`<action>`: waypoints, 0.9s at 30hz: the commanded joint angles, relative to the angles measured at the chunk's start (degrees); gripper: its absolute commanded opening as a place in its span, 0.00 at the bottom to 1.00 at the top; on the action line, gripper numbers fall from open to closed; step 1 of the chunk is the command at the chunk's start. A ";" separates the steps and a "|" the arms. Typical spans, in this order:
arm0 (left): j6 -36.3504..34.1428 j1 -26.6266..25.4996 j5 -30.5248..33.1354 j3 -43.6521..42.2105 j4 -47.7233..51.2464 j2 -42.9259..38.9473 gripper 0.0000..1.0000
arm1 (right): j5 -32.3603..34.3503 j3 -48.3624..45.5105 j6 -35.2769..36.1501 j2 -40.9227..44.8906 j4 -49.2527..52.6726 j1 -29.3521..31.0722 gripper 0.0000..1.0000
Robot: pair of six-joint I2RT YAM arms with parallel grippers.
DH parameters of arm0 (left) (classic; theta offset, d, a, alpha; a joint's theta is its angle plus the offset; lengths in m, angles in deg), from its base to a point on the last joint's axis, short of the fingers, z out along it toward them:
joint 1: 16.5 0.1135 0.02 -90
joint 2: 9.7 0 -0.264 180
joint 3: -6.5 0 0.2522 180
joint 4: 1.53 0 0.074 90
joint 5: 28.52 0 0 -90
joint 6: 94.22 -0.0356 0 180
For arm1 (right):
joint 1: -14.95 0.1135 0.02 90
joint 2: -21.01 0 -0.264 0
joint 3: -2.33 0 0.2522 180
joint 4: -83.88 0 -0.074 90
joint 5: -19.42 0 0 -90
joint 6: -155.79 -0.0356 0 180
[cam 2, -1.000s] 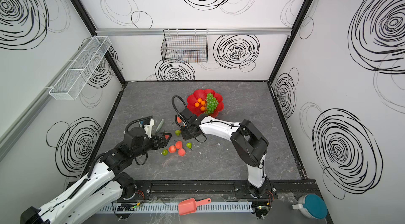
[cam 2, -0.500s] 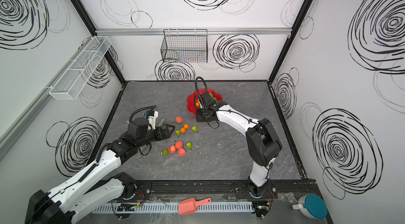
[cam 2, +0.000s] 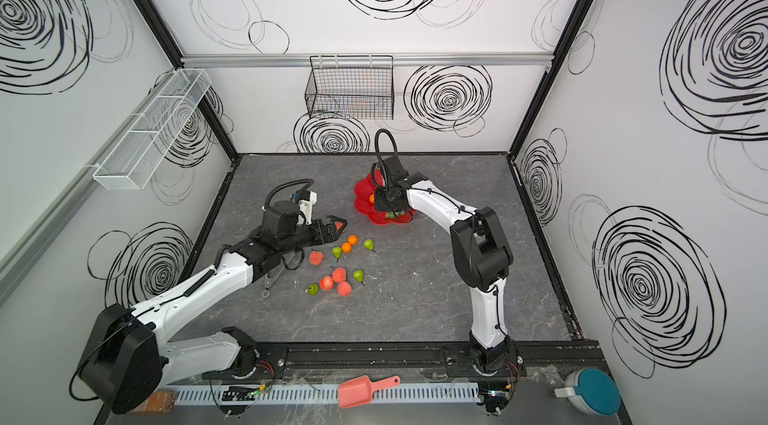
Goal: Place and organize the fake fruits in the fruit bowl
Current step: 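Lower the kumquat into the red bowl and open the right gripper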
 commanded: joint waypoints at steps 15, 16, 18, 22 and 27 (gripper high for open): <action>-1.29 3.75 -1.95 3.63 -5.90 6.14 0.96 | 4.23 18.43 3.48 -15.71 10.07 1.88 0.36; -1.41 3.74 -1.97 3.48 -5.87 5.88 0.96 | 4.64 19.20 3.59 -16.32 10.64 1.89 0.36; -1.64 3.74 -1.86 3.13 -5.64 5.63 0.96 | 5.38 20.95 3.68 -17.52 11.74 1.91 0.36; -1.78 3.97 -1.77 2.68 -5.75 5.34 0.96 | 5.85 23.81 3.96 -19.40 13.06 1.93 0.38; -1.75 4.01 -1.96 2.80 -5.77 5.53 0.96 | 6.31 27.03 4.09 -21.41 15.19 1.95 0.40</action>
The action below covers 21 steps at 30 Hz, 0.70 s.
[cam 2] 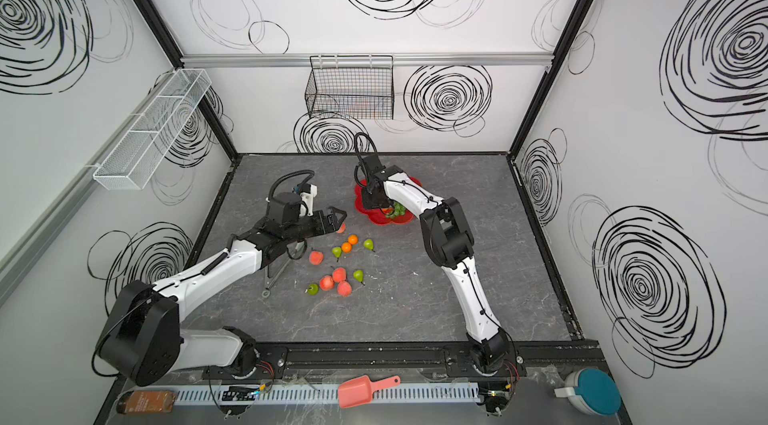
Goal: Place and organize the fake fruits in the fruit bowl
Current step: 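Lower the kumquat into the red bowl and open the right gripper, then move the right gripper from the bowl back to the fruit pile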
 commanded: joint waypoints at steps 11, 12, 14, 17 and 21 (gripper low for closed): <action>-0.90 0.42 -0.97 0.68 -1.65 -1.35 0.96 | 1.66 4.99 0.90 -0.81 4.65 -0.28 0.48; -0.90 0.43 -0.98 0.63 -1.44 -1.62 0.96 | 1.75 5.21 0.96 -0.51 4.85 -0.35 0.48; -0.92 0.42 -0.75 0.50 -0.96 -2.54 0.96 | 1.97 5.99 1.15 0.31 5.26 -0.38 0.48; -0.99 0.01 -0.40 0.28 0.33 -4.53 0.96 | 2.10 6.54 1.31 2.30 5.31 -0.31 0.48; -1.16 -0.85 0.50 -1.00 2.47 -8.30 0.96 | 3.32 6.06 1.56 5.50 5.66 0.84 0.48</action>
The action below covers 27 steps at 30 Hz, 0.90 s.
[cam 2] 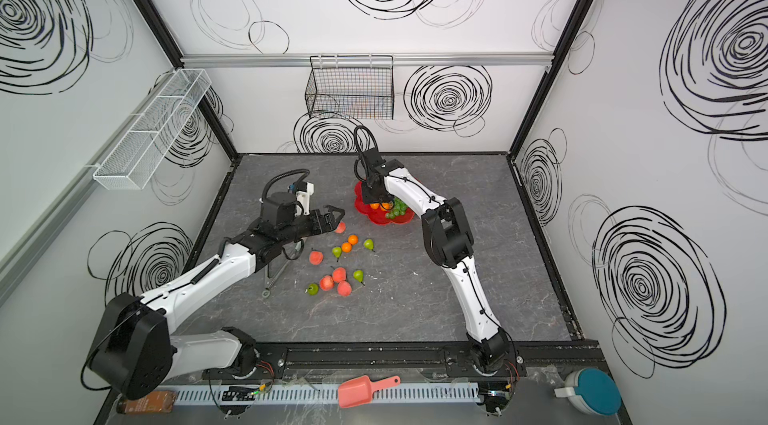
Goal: Place and organize the fake fruits in the fruit bowl
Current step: 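Move the right gripper from the bowl back to the fruit pile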
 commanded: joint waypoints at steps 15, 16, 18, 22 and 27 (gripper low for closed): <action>3.36 -0.83 2.81 -14.46 6.97 -22.15 0.96 | 6.96 -16.24 -1.09 18.90 -4.14 12.53 0.43; 3.82 -0.68 2.81 -15.24 7.24 -23.17 0.96 | 6.73 -17.92 -1.55 19.40 -5.00 13.34 0.43; 4.68 -0.40 2.73 -16.80 7.37 -24.91 0.96 | 6.70 -20.72 -2.23 20.14 -6.49 14.59 0.43; 6.83 0.52 1.55 -20.66 6.10 -27.63 0.96 | 6.24 -25.08 -3.70 20.28 -9.55 16.35 0.42; 7.58 1.57 0.44 -22.82 5.25 -28.28 0.96 | 5.09 -26.57 -4.65 18.51 -10.61 17.59 0.41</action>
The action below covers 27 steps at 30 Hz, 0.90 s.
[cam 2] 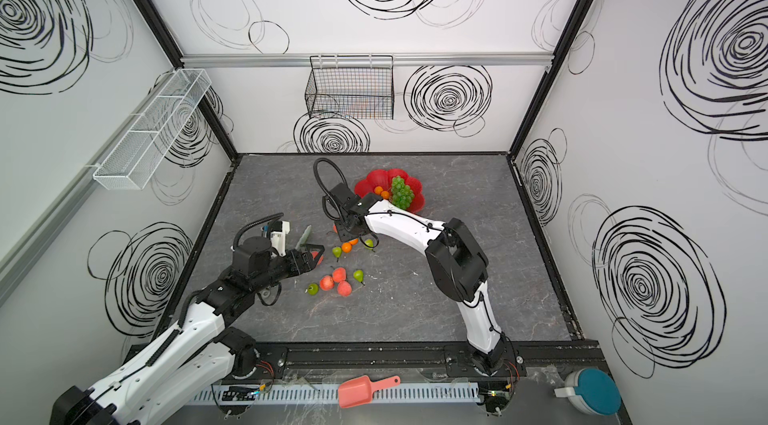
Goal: Place and organize the fake fruits in the fruit bowl
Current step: 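Move the right gripper from the bowl back to the fruit pile, then lower the right gripper onto another kumquat in the pile and close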
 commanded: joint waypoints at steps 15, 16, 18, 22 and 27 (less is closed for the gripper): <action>0.80 3.19 -2.52 -1.02 -2.19 -0.90 0.96 | -2.95 -2.49 -1.60 -3.75 -3.90 2.29 0.39; 0.80 3.29 -2.61 -1.16 -2.18 -0.98 0.96 | -3.09 -2.47 -1.61 -3.98 -3.92 2.30 0.39; 0.65 3.43 -2.69 -1.16 -2.01 -1.07 0.96 | -3.21 -2.49 -1.61 -4.43 -3.99 2.36 0.39; 0.54 4.00 -2.93 -1.38 -1.78 -1.31 0.96 | -2.88 -2.17 -1.61 -5.36 -3.86 2.30 0.39; 0.45 4.42 -3.26 -1.43 -1.82 -1.26 0.96 | -2.81 -1.70 -1.53 -6.51 -3.80 2.32 0.39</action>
